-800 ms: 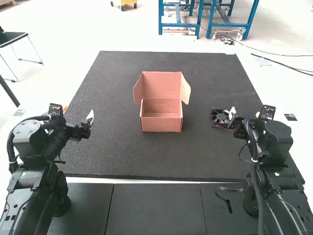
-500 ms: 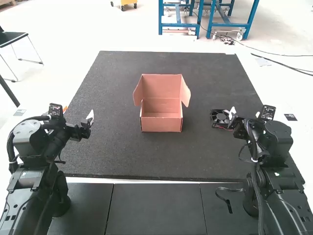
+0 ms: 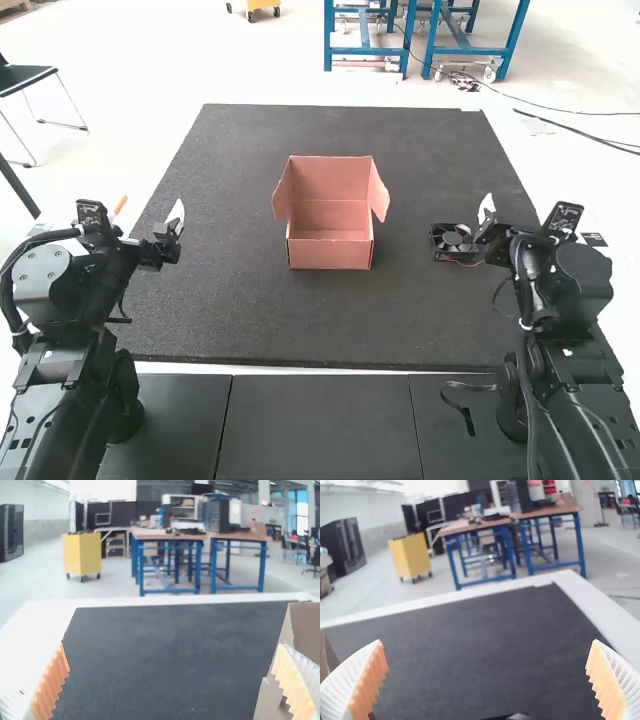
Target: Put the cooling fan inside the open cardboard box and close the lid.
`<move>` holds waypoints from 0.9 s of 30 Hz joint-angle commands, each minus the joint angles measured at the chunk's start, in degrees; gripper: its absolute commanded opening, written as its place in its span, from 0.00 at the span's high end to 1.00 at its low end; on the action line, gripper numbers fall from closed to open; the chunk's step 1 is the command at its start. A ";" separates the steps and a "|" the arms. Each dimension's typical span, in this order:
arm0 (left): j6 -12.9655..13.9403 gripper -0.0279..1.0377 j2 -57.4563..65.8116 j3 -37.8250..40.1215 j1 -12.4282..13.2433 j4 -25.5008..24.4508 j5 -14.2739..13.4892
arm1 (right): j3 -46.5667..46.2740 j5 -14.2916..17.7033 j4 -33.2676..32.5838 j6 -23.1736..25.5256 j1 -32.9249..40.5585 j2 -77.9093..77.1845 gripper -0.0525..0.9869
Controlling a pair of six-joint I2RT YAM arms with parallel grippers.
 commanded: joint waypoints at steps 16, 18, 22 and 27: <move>-0.32 0.07 47.99 39.26 -0.43 -12.33 1.31 | 42.41 1.93 -21.63 -9.03 -0.49 40.37 0.07; 0.64 0.07 52.03 42.16 -0.87 -16.72 1.48 | 47.24 1.93 -28.05 -9.12 -0.67 43.80 0.07; 3.81 0.07 57.39 45.68 -2.54 -26.04 1.75 | 54.10 2.10 -37.98 -7.27 -0.67 49.07 0.08; 8.73 0.07 60.12 48.75 -9.92 -33.33 4.12 | 59.55 3.77 -47.83 -7.89 -0.67 55.58 0.08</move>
